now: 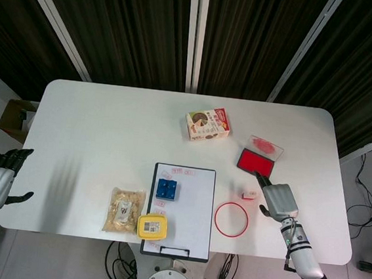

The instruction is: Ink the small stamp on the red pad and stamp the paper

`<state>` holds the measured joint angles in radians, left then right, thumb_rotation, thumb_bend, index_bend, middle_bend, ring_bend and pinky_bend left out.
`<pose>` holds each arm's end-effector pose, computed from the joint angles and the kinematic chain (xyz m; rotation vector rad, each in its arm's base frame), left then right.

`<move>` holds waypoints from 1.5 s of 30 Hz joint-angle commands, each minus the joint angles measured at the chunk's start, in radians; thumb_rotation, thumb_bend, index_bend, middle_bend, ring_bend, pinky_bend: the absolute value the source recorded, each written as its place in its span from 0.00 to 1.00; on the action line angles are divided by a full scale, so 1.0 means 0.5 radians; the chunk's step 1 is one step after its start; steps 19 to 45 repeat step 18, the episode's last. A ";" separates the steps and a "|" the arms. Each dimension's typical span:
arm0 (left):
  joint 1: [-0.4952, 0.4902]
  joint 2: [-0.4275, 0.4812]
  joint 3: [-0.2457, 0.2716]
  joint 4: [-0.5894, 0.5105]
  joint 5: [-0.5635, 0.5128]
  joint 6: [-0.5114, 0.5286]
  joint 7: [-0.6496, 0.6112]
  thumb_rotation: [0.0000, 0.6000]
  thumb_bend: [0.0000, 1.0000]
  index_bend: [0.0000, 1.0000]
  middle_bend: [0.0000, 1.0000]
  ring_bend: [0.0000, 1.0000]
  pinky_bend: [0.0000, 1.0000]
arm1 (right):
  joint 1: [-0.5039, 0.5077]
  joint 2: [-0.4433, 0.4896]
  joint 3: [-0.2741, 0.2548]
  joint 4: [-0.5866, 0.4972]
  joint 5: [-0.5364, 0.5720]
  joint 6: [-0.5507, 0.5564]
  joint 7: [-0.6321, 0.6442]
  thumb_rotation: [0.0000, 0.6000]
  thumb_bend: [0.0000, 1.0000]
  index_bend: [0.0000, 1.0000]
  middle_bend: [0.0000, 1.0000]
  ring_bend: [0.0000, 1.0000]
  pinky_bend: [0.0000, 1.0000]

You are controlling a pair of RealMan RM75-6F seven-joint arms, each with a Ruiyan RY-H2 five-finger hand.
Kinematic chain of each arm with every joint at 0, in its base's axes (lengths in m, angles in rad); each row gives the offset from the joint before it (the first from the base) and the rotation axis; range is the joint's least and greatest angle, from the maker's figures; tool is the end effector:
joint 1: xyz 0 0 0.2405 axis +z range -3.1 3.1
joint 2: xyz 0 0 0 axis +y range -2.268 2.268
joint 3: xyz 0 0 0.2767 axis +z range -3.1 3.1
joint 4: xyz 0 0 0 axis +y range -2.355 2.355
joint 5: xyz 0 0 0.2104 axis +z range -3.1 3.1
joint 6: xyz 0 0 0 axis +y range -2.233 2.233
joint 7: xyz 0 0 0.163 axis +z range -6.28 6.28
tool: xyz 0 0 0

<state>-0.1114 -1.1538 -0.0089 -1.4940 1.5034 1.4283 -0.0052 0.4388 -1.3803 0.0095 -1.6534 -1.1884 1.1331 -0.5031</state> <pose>-0.3522 0.2035 0.1534 -1.4697 -0.8949 -0.8055 -0.2632 -0.2778 0.0223 1.7916 -0.9186 0.6368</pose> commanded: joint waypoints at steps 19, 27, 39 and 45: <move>0.009 0.044 -0.013 -0.095 0.034 0.061 0.061 1.00 0.00 0.11 0.14 0.12 0.20 | -0.686 0.313 -0.073 0.325 -0.441 0.943 0.736 1.00 0.12 0.00 0.00 0.00 0.00; 0.009 0.044 -0.013 -0.095 0.034 0.061 0.061 1.00 0.00 0.11 0.14 0.12 0.20 | -0.686 0.313 -0.073 0.325 -0.441 0.943 0.736 1.00 0.12 0.00 0.00 0.00 0.00; 0.009 0.044 -0.013 -0.095 0.034 0.061 0.061 1.00 0.00 0.11 0.14 0.12 0.20 | -0.686 0.313 -0.073 0.325 -0.441 0.943 0.736 1.00 0.12 0.00 0.00 0.00 0.00; 0.009 0.044 -0.013 -0.095 0.034 0.061 0.061 1.00 0.00 0.11 0.14 0.12 0.20 | -0.686 0.313 -0.073 0.325 -0.441 0.943 0.736 1.00 0.12 0.00 0.00 0.00 0.00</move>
